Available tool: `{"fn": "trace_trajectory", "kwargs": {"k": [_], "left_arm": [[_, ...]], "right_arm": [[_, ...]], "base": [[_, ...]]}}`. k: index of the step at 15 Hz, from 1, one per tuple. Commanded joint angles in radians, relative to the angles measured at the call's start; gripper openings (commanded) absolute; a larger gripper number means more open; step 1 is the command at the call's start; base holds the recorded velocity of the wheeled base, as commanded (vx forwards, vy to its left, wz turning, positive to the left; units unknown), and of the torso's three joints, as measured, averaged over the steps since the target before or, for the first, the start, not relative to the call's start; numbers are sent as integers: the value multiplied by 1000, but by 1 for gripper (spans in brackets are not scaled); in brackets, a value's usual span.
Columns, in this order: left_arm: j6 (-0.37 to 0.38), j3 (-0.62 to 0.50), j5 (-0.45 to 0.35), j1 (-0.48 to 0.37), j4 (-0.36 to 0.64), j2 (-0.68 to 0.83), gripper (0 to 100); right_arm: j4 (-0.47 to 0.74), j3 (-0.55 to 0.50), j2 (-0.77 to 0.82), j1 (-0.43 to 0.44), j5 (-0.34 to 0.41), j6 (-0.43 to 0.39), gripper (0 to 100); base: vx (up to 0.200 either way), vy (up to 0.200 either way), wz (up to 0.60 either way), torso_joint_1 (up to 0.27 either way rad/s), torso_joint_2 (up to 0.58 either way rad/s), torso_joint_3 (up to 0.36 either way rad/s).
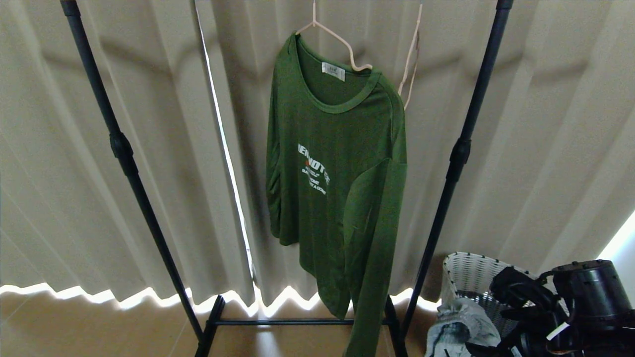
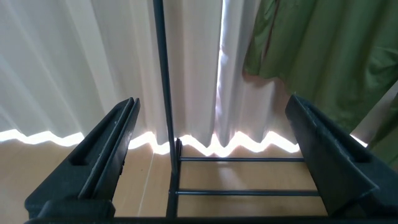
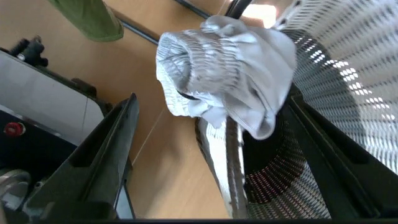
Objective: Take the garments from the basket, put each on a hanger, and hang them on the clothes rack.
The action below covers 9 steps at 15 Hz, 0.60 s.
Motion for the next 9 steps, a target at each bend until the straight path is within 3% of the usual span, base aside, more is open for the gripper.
{"fn": "trace_trajectory", "kwargs": {"k": [1, 9], "left_arm": [[0, 0, 0, 1, 0, 2, 100], [0, 0, 0, 1, 0, 2, 100]], "right_arm": [[-41, -1, 111, 19, -18, 1, 100], [-205, -3, 251, 16, -123, 6, 100]], "base": [[0, 0, 0, 0, 0, 0], [0, 0, 0, 0, 0, 0]]}}
